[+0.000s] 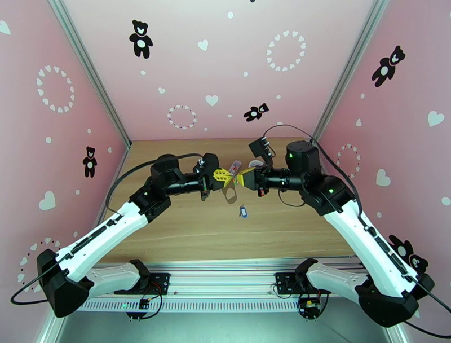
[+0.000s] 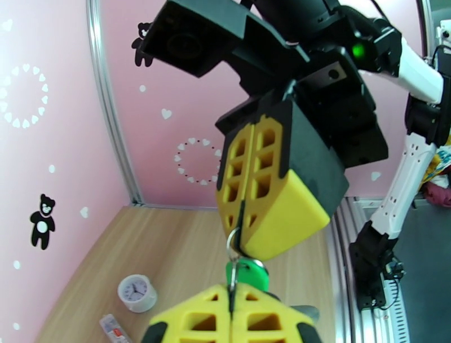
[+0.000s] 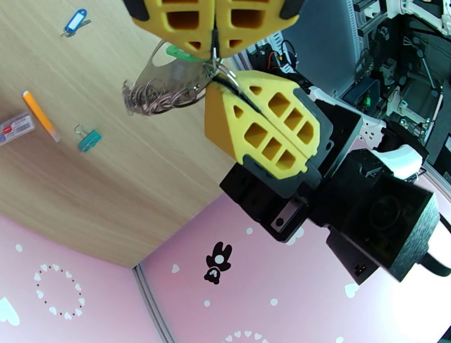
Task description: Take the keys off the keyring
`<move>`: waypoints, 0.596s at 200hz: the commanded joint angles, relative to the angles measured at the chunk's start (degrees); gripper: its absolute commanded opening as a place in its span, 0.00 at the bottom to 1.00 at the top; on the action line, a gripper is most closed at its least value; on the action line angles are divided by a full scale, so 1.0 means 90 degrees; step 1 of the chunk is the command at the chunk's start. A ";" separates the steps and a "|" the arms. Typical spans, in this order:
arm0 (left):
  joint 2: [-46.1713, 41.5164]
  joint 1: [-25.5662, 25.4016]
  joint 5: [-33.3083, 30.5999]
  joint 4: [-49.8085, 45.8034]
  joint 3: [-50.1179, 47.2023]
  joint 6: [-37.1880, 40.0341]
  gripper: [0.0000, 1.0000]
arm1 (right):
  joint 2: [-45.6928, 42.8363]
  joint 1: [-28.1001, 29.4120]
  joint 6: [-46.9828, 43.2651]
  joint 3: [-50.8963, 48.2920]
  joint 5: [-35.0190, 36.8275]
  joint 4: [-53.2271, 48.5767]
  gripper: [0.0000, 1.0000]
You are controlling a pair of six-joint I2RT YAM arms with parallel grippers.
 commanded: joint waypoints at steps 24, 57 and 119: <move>0.0446 -0.0483 -0.1815 -0.1399 0.0745 0.0375 0.00 | 0.0329 0.0598 -0.1464 0.0600 0.0920 -0.1003 0.00; 0.0443 -0.0508 -0.1659 -0.1413 0.0893 -0.0009 0.01 | 0.0459 0.0627 -0.1949 0.0582 0.1159 -0.1143 0.00; -0.0598 -0.0259 -0.0499 -0.0718 -0.0085 -0.0253 0.39 | 0.0251 0.0442 -0.3366 0.0328 0.0343 -0.1074 0.00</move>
